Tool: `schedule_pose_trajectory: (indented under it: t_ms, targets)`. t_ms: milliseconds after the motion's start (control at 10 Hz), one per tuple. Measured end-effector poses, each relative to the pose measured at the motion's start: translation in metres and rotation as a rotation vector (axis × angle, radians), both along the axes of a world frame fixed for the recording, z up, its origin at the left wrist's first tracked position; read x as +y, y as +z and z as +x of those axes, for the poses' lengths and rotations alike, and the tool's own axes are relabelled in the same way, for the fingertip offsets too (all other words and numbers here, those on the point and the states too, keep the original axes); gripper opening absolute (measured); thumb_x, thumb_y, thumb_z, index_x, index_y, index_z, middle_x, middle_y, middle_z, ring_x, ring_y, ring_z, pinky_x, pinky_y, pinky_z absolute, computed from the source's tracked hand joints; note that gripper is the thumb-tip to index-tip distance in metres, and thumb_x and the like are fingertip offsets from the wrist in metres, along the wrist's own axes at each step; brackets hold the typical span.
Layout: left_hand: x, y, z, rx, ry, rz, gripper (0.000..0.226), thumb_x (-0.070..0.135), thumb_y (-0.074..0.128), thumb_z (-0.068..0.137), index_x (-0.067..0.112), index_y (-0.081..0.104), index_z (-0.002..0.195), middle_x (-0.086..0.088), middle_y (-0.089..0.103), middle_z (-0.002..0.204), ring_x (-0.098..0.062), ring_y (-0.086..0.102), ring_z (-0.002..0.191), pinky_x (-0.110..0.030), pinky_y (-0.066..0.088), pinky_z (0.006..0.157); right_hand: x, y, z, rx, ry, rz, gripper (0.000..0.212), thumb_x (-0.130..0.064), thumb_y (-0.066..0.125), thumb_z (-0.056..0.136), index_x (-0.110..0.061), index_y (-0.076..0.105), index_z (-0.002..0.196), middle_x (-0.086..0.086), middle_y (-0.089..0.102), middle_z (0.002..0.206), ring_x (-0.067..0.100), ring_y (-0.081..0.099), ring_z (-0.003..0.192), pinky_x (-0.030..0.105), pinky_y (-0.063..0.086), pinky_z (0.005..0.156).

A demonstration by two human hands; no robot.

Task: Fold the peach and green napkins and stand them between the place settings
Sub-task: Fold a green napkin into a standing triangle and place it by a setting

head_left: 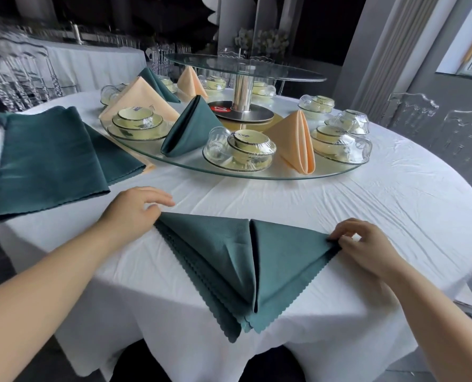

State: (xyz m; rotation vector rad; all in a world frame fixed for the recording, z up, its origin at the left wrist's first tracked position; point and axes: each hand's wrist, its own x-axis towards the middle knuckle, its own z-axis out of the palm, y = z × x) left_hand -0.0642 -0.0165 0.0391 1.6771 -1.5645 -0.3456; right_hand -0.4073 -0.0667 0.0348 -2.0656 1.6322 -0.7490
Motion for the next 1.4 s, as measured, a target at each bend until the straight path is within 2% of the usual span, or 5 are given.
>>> schedule_pose_trajectory:
  t_ms: [200, 500, 900, 1200, 1400]
  targets:
    - [0.012, 0.016, -0.088, -0.279, -0.238, 0.072, 0.061, 0.05, 0.027, 0.088, 0.016, 0.042, 0.137, 0.005, 0.038, 0.144, -0.008, 0.029, 0.133, -0.016, 0.014, 0.105, 0.009, 0.004, 0.015, 0.319, -0.097, -0.148, 0.026, -0.033, 0.064, 0.08, -0.024, 0.054, 0.058, -0.009, 0.056, 0.089, 0.019, 0.046, 0.102, 0.026, 0.021, 0.079]
    - [0.024, -0.014, -0.125, -0.545, -0.237, 0.305, 0.055, 0.036, 0.016, 0.1, 0.016, -0.003, 0.147, 0.004, -0.009, 0.155, -0.008, -0.01, 0.141, -0.026, -0.012, 0.112, 0.026, 0.012, 0.073, 0.316, 0.174, -0.143, 0.045, -0.022, 0.04, 0.096, -0.019, 0.033, 0.14, -0.007, 0.026, 0.15, 0.01, 0.023, 0.137, 0.016, 0.007, 0.108]
    - [0.039, -0.025, -0.128, -0.63, -0.2, 0.349, 0.055, 0.034, 0.013, 0.1, 0.015, -0.01, 0.146, 0.002, -0.016, 0.154, -0.007, -0.015, 0.141, -0.026, -0.014, 0.11, 0.037, -0.023, 0.101, 0.475, 0.175, -0.044, 0.049, -0.032, 0.012, 0.099, -0.02, 0.011, 0.146, -0.005, 0.008, 0.155, 0.008, 0.004, 0.142, 0.023, -0.003, 0.113]
    - [0.038, -0.026, -0.126, -0.618, -0.203, 0.358, 0.055, 0.033, 0.013, 0.1, 0.016, -0.009, 0.146, 0.003, -0.015, 0.154, -0.007, -0.014, 0.141, -0.026, -0.014, 0.111, 0.03, -0.017, 0.018, 0.491, -0.222, 0.171, 0.055, -0.038, 0.021, 0.098, -0.014, 0.009, 0.146, 0.001, 0.004, 0.155, 0.012, 0.001, 0.143, 0.032, -0.005, 0.114]
    - [0.04, -0.028, -0.128, -0.528, -0.144, 0.277, 0.069, 0.037, 0.022, 0.098, 0.012, -0.025, 0.141, 0.001, -0.008, 0.156, -0.005, -0.007, 0.141, -0.02, -0.015, 0.107, 0.034, 0.003, 0.042, 0.368, -0.157, -0.09, 0.05, -0.019, 0.029, 0.098, -0.015, 0.012, 0.145, -0.001, 0.006, 0.155, 0.011, 0.002, 0.143, 0.024, -0.006, 0.112]
